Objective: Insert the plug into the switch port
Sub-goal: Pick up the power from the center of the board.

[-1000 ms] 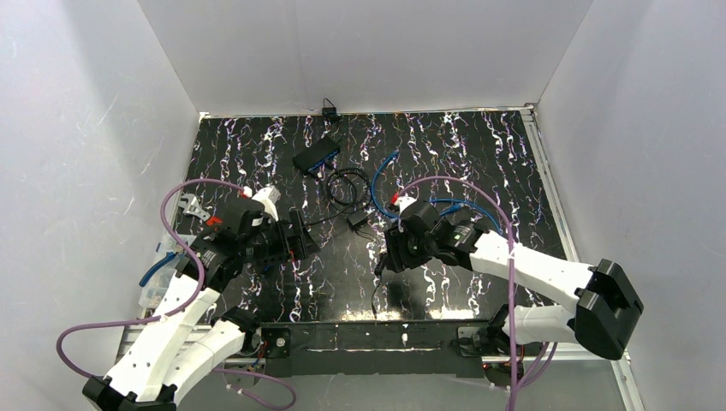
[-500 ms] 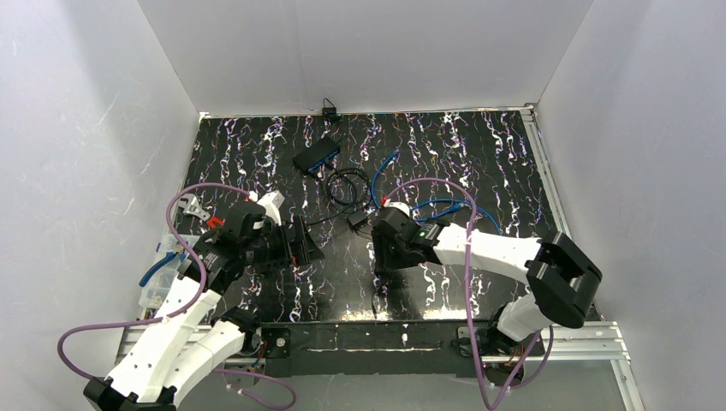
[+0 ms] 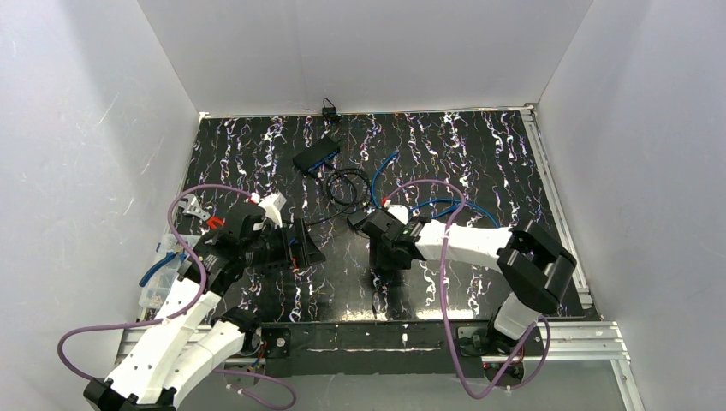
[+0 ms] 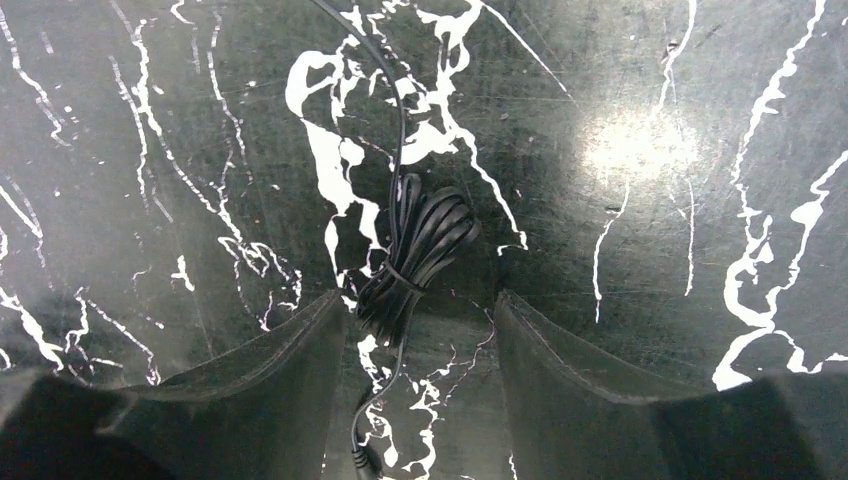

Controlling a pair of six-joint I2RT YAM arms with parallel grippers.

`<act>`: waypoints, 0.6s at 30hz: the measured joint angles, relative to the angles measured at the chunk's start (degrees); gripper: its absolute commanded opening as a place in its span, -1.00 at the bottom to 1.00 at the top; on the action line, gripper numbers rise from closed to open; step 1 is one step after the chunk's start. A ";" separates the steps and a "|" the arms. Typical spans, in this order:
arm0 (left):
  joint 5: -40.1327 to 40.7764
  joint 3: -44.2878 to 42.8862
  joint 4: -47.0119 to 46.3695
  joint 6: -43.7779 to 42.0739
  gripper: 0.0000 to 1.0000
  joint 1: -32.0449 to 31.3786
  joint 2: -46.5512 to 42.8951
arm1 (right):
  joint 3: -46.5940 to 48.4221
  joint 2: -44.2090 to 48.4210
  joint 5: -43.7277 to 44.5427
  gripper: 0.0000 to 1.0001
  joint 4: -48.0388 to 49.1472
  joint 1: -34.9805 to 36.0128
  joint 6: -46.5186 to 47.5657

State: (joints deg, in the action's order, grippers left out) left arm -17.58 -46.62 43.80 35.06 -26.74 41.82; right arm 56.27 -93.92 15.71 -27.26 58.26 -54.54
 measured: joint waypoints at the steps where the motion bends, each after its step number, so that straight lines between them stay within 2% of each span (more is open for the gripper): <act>1: -0.10 0.17 -0.03 -0.03 0.96 0.00 -0.01 | 0.00 -0.37 0.01 0.16 -0.03 0.00 -0.58; 7: -0.50 0.31 -0.03 -0.21 0.96 0.00 -0.09 | 1.15 -1.96 0.05 -0.10 0.14 0.00 -2.09; 15: -1.51 1.30 -0.07 -0.42 0.96 0.00 -0.39 | 2.80 -3.99 -0.70 -0.93 1.08 0.00 -2.49; 18: -2.68 1.99 -0.27 -0.52 0.96 0.00 -0.29 | 2.91 -4.01 -0.92 -0.97 1.16 0.00 -2.31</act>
State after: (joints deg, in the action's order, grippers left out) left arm -20.26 -44.63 43.53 34.54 -26.74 41.52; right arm 59.18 -97.93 14.79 -26.09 58.26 -56.85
